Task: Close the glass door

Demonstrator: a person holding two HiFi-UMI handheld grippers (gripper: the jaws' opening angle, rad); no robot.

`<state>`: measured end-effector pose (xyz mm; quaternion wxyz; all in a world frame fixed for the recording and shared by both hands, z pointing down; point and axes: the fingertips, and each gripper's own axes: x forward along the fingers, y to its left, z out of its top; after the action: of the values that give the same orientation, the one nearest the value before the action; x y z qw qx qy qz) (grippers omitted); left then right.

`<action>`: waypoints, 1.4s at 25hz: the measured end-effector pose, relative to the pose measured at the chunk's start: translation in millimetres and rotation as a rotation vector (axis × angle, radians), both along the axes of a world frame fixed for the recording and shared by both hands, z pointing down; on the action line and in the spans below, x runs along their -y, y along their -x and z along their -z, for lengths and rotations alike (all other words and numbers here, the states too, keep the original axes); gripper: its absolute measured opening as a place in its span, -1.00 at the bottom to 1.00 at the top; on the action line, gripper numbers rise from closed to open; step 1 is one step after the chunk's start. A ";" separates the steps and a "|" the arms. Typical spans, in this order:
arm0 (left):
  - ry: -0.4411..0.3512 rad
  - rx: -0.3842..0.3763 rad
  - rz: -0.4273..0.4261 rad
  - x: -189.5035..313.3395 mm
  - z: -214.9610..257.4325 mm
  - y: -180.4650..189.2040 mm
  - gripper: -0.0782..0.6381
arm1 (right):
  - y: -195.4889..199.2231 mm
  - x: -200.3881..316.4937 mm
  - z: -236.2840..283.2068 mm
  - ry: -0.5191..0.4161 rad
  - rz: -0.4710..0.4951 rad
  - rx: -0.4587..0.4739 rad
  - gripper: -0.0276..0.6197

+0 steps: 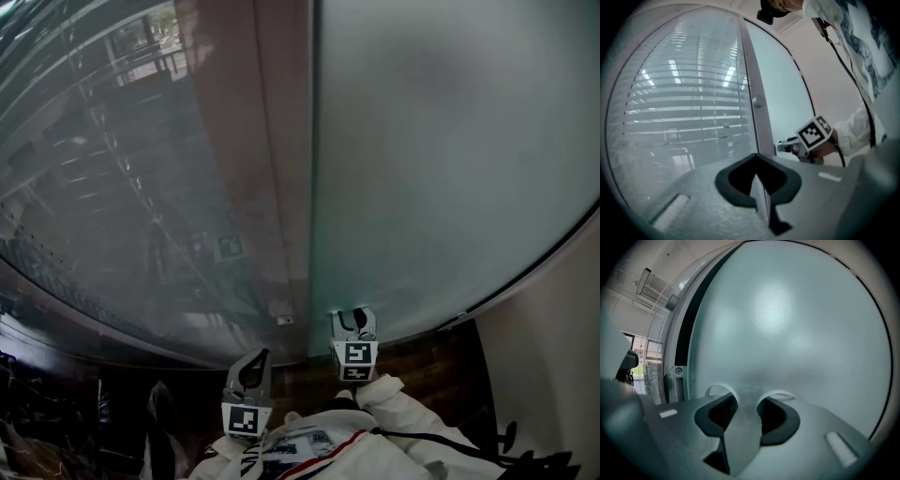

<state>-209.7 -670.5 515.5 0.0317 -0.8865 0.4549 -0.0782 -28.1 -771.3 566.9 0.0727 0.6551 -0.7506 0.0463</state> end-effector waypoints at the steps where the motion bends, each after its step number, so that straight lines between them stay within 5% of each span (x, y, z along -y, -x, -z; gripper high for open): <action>1: -0.002 0.001 -0.001 -0.1 0.1 0.3 -0.79 | 0.0 -0.3 0.0 -0.001 0.002 0.000 -0.46; 18: 0.001 -0.004 -0.064 -14.7 -2.9 -6.2 -0.79 | 2.1 3.5 -3.6 0.011 0.005 -0.008 -0.46; 35: 0.014 0.022 -0.044 -56.0 -11.6 34.0 -0.79 | -6.5 3.4 -5.7 0.010 -0.008 -0.019 -0.46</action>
<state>-243.7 -614.6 527.1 0.0321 -0.8956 0.4345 -0.0902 -21.7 -774.7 572.6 0.0827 0.6580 -0.7471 0.0441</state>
